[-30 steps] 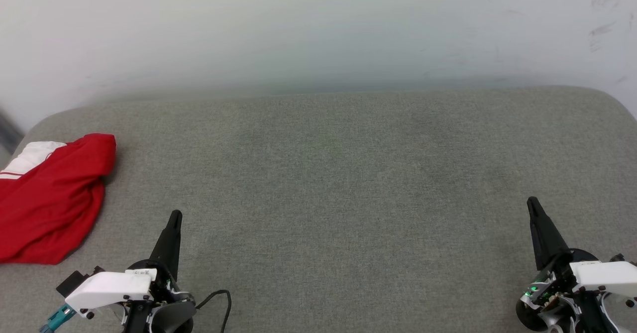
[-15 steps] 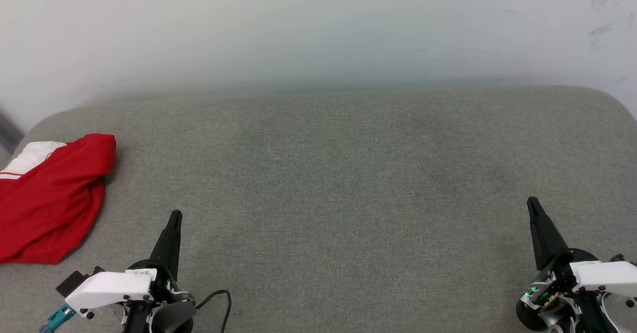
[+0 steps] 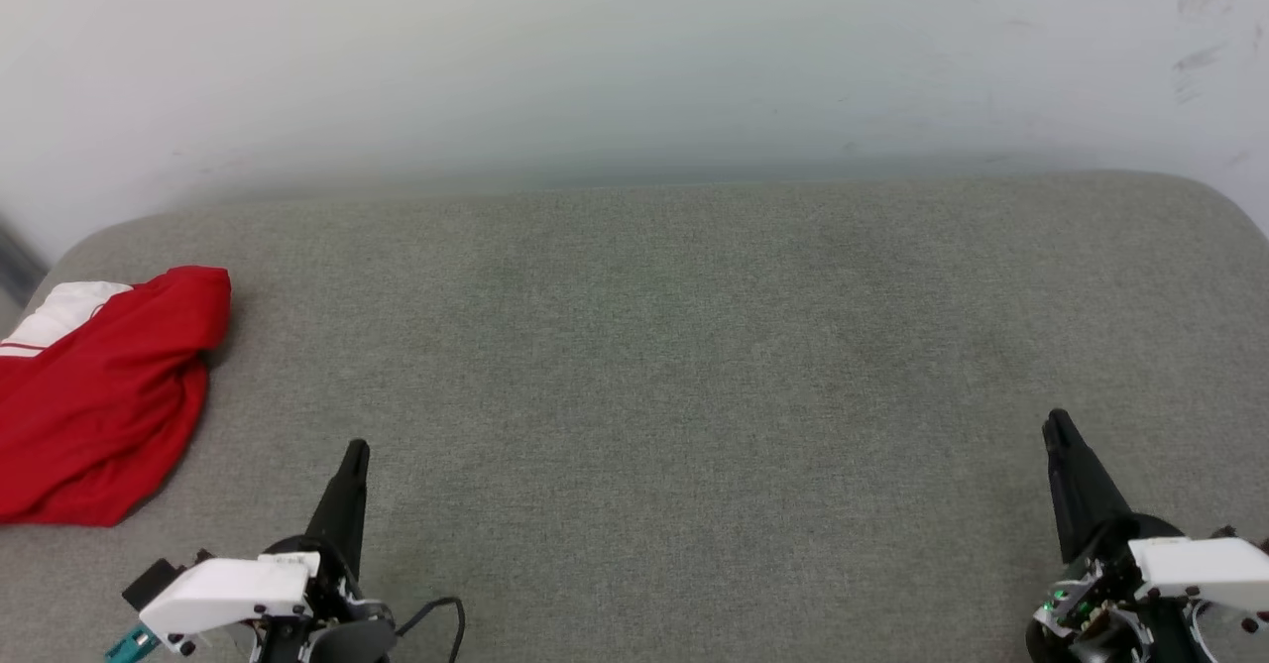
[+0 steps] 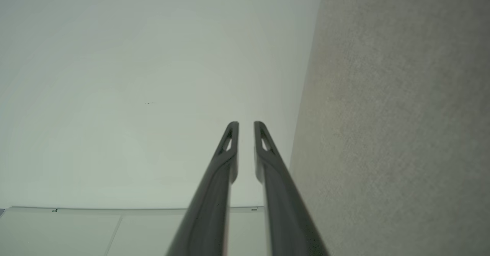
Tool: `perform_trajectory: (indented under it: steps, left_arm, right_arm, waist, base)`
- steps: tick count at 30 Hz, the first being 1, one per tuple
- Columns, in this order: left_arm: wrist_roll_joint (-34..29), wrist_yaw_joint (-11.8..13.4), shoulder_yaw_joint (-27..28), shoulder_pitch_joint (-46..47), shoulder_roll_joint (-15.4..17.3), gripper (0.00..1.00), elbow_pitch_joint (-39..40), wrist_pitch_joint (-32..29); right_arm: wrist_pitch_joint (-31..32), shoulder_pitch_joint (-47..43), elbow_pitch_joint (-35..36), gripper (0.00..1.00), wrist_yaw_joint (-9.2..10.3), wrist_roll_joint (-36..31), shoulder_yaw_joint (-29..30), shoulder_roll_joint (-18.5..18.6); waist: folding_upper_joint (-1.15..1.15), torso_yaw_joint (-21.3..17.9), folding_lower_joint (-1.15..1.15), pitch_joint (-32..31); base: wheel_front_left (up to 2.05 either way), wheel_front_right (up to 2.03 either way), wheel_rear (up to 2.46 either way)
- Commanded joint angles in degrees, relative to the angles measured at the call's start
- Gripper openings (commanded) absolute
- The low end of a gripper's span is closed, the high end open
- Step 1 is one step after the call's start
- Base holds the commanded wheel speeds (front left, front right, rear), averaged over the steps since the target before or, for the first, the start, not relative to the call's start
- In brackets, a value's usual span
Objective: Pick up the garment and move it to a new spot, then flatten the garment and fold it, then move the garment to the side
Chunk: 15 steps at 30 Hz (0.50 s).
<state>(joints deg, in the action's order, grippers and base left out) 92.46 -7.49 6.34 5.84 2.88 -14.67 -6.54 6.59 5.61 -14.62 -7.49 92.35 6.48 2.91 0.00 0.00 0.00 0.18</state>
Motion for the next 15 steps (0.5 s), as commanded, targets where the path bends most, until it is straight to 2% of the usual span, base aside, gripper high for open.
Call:
perform_trajectory:
  steps: [1, 15]
  left_arm:
    - [-0.04, 0.00, -0.12, -0.52, -0.05, 1.00, -0.53, 0.07]
    - [-2.47, 0.00, -1.38, -2.66, -0.13, 1.00, 0.53, 3.66]
  right_arm:
    - [-0.07, -0.49, -0.52, 1.00, 0.00, -0.04, -0.04, -0.02]
    - [-3.67, -2.92, 1.01, 1.00, 0.01, -3.88, -1.33, -0.03]
  waist:
    - [0.00, 0.00, 0.00, 0.01]
    - [0.00, -0.09, 0.00, 0.04]
  base:
    - [0.00, 0.00, 0.00]
    - [0.00, 0.00, 0.00]
